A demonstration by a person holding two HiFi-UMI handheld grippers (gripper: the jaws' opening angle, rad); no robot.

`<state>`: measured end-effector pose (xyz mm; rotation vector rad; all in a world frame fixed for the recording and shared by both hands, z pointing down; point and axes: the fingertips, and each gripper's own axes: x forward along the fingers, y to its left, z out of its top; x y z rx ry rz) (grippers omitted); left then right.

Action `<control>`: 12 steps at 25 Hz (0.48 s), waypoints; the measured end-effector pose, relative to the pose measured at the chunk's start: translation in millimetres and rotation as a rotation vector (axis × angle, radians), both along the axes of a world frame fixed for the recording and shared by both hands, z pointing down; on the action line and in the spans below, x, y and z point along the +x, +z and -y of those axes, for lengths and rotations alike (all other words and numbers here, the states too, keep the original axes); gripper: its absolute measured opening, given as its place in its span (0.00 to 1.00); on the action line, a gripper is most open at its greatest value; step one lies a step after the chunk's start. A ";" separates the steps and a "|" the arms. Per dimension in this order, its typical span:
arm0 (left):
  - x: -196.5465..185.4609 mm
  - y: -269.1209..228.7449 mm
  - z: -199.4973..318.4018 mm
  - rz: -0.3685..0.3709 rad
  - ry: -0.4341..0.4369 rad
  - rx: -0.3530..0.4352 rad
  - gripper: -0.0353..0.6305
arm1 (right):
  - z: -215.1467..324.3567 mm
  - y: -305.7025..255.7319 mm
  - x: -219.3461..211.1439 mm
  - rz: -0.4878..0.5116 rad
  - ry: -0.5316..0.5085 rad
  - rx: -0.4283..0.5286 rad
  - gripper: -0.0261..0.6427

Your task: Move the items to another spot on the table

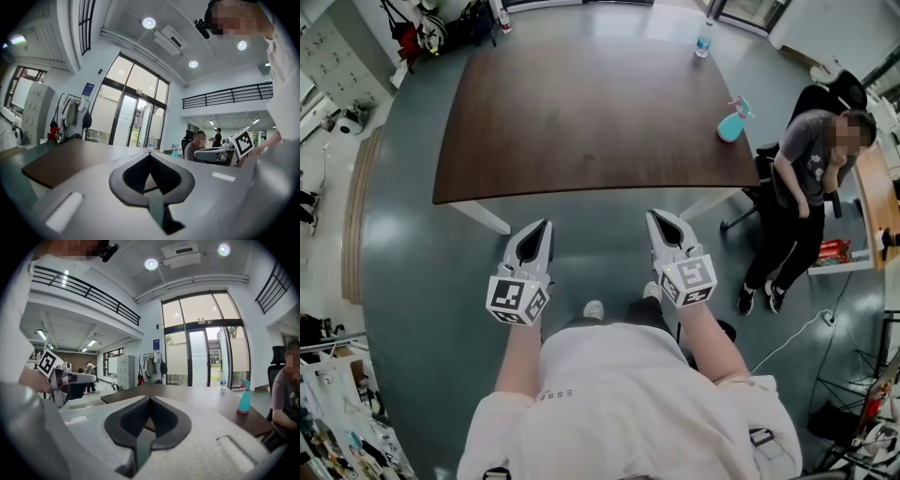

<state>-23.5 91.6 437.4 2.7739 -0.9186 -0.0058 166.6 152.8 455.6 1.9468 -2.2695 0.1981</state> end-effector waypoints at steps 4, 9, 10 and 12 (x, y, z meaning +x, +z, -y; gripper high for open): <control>2.2 2.5 -4.4 0.018 0.012 0.014 0.08 | -4.8 2.4 1.1 0.002 0.008 -0.006 0.03; -1.6 10.1 -3.8 0.056 0.030 0.023 0.08 | -3.7 4.6 -7.2 0.008 0.011 -0.014 0.03; -2.7 11.1 -4.8 0.057 0.030 0.022 0.08 | -5.0 4.5 -8.9 0.007 0.010 -0.014 0.03; -3.3 11.2 -7.0 0.073 0.033 0.035 0.08 | -7.0 3.1 -11.5 0.006 0.007 -0.013 0.03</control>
